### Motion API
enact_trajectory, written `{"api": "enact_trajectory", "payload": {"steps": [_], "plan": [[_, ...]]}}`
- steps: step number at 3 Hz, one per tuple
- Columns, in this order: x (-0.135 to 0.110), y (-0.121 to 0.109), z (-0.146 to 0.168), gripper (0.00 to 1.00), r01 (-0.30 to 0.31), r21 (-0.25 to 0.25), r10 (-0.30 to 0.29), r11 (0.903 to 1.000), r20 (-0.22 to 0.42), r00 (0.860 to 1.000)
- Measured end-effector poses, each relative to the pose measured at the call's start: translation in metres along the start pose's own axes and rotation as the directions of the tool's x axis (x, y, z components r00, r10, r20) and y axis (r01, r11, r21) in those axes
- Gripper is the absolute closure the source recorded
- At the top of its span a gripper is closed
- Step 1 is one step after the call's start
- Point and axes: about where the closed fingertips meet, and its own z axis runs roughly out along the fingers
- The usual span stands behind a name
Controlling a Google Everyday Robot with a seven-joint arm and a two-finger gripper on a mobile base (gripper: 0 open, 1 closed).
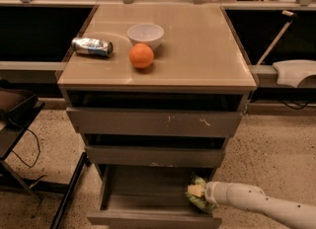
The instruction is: Place green jalapeno chip bag into bottom drawer
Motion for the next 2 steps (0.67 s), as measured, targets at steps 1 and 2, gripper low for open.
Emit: {"api": "enact_trajectory", "payload": {"steps": [1, 2], "plan": [[0.006, -0.005, 0.001, 1.0, 0.018, 0.01, -0.018, 0.9998, 0.041, 0.999], [0.004, -0.001, 0.04, 1.0, 0.046, -0.016, -0.043, 0.9988, 0.122, 0.992]]}}
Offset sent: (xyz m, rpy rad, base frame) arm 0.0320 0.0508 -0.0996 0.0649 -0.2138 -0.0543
